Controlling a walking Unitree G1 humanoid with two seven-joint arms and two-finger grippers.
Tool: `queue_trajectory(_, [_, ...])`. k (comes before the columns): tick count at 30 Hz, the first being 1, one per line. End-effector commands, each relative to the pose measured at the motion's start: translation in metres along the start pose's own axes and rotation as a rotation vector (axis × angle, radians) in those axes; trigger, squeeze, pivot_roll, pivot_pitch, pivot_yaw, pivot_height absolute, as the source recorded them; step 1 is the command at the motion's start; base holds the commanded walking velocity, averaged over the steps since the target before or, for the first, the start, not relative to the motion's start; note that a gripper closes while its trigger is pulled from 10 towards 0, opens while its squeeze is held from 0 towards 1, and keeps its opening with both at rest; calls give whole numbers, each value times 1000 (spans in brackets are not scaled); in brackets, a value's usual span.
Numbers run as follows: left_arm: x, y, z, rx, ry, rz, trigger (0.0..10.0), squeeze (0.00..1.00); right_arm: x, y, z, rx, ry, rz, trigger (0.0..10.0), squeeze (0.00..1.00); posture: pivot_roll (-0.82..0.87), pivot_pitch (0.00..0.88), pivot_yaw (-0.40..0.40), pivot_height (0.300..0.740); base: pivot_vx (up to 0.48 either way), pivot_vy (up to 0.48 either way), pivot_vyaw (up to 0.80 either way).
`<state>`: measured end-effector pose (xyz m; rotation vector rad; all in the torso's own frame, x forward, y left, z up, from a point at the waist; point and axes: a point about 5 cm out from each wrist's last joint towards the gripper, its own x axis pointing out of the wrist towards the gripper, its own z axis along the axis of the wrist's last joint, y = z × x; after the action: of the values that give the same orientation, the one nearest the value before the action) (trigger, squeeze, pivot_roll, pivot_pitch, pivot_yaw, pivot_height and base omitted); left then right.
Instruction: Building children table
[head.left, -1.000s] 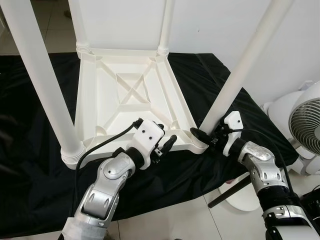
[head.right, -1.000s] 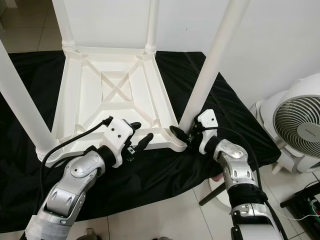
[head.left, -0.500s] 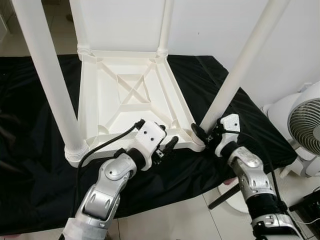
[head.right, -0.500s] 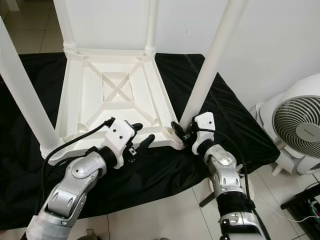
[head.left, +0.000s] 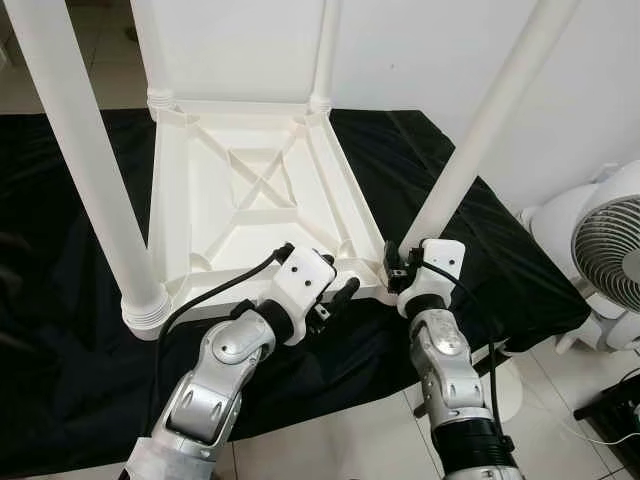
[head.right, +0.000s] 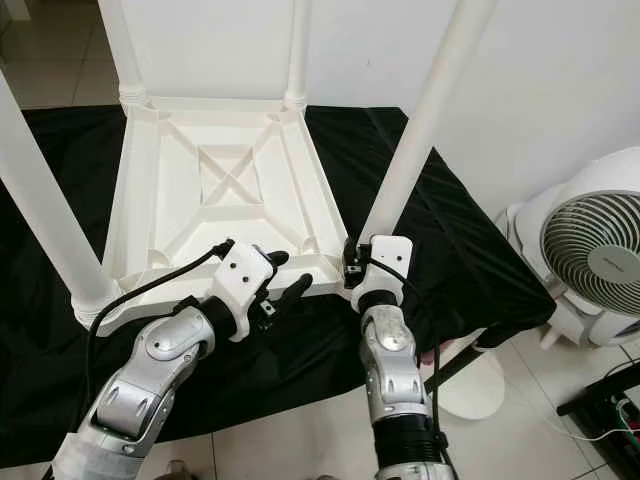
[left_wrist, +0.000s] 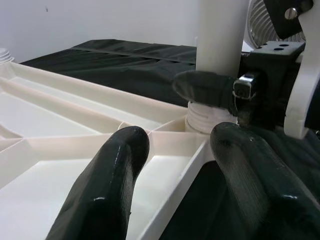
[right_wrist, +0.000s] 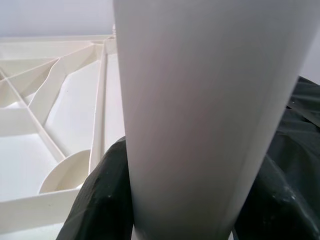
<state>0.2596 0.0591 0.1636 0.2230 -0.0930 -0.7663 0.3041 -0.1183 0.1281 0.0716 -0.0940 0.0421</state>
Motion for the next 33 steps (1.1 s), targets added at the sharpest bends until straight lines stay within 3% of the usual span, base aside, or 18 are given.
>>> queue_trajectory(1, [1, -4, 1, -7, -11, -15, 10000, 0, -7, 22, -13, 4, 75, 91, 10000, 0, 94, 14, -100, 740, 0, 0, 0])
queue_trajectory(2, [1, -5, 1, -6, -12, -17, 10000, 0, -6, 19, -14, 15, 80, 80, 10000, 761, 98, 12, -106, 740, 0, 0, 0])
queue_trajectory(4, [1, -5, 1, -5, -13, -18, 10000, 0, -7, 17, -14, 25, 87, 66, 10000, 761, 98, 12, -106, 740, 0, 0, 0])
queue_trajectory(5, [1, -5, 2, -5, -14, -18, 10000, 0, -7, 17, -15, 36, 90, 75, 10000, 1000, 102, 10, -108, 740, 0, 0, 0])
queue_trajectory(11, [1, -5, 1, -6, -14, -10, 10000, 0, -7, 24, -13, 49, 75, 154, 10000, 1000, 101, 9, -109, 740, 0, 0, 0])
queue_trajectory(15, [1, -5, 1, -6, -14, -12, 10000, 0, -5, 19, -14, 37, 79, 210, 10000, 1000, 99, 8, -110, 740, 0, 0, 0])
queue_trajectory(16, [1, -5, 1, -5, -14, -13, 10000, 0, -4, 15, -14, 17, 81, 248, 10000, 0, 98, 8, -110, 740, 0, 0, 0])
queue_trajectory(21, [1, -5, 2, -7, -17, -14, 10000, 0, 1, -15, -6, -81, 58, 375, 10000, 0, 93, 12, -108, 740, 0, 0, 0])
queue_trajectory(24, [1, -5, 2, -7, -17, -15, 10000, 0, 1, -20, -5, -93, 58, 388, 10000, 0, 93, 12, -108, 740, 0, 0, 0])
queue_trajectory(26, [1, -5, 2, -9, -15, -17, 10000, 0, 2, -41, -5, -150, 85, 484, 10000, 0, 89, 19, -99, 740, 0, 0, 0])
queue_trajectory(33, [1, -3, 3, -6, -15, -24, 10000, 0, 6, -55, -4, -205, 111, 639, 10000, 0, 85, 23, -80, 740, 0, 0, 0])
